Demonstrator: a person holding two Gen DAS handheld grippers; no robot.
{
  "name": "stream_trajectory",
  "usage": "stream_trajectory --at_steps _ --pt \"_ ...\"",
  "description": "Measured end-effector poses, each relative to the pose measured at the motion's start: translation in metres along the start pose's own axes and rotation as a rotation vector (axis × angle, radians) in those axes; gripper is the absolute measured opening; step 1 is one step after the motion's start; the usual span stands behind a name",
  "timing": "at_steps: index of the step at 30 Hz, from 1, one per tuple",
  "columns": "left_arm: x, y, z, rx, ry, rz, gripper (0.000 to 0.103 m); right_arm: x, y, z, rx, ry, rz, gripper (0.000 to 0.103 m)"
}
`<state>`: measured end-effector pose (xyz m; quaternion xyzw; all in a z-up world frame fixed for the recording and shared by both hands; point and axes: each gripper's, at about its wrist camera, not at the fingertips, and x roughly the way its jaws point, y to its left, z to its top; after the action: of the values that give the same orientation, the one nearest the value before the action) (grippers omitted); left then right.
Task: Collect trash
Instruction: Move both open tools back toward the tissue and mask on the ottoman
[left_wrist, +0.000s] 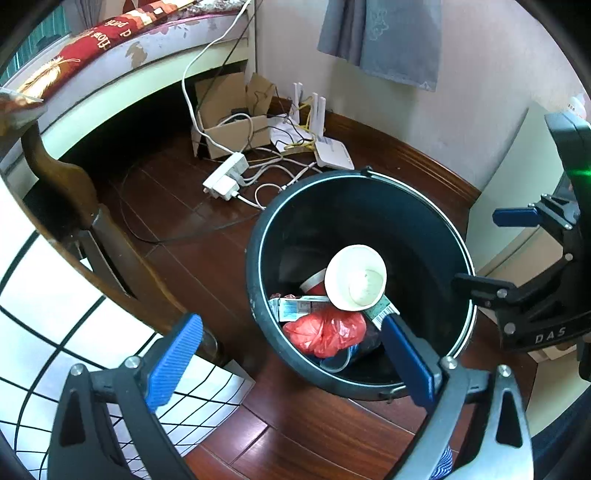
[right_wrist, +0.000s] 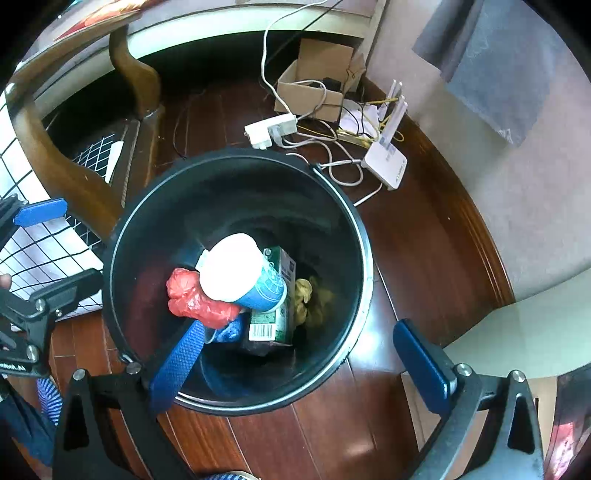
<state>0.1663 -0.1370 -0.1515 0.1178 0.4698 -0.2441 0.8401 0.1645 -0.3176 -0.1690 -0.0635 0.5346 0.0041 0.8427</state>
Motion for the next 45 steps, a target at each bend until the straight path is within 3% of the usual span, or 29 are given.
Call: stream_trajectory --at_steps 14,26,37,45 --pt "-0.037 0.007 0.005 -0.013 -0.057 0.03 0.098 -0.031 0.012 0.012 -0.013 -0.071 0.012 0.103" --pt "-0.098 0.017 0.008 -0.038 -0.163 0.062 0.098 -0.093 0.029 0.025 -0.034 -0.207 0.019 0.103" --pt "-0.146 0.036 -0.002 -0.093 -0.244 0.132 0.098 -0.149 0.057 0.031 -0.097 -0.334 0.004 0.103" --pt "-0.178 0.06 -0.009 -0.13 -0.3 0.188 0.098 -0.166 0.08 0.039 -0.13 -0.404 0.001 0.103"
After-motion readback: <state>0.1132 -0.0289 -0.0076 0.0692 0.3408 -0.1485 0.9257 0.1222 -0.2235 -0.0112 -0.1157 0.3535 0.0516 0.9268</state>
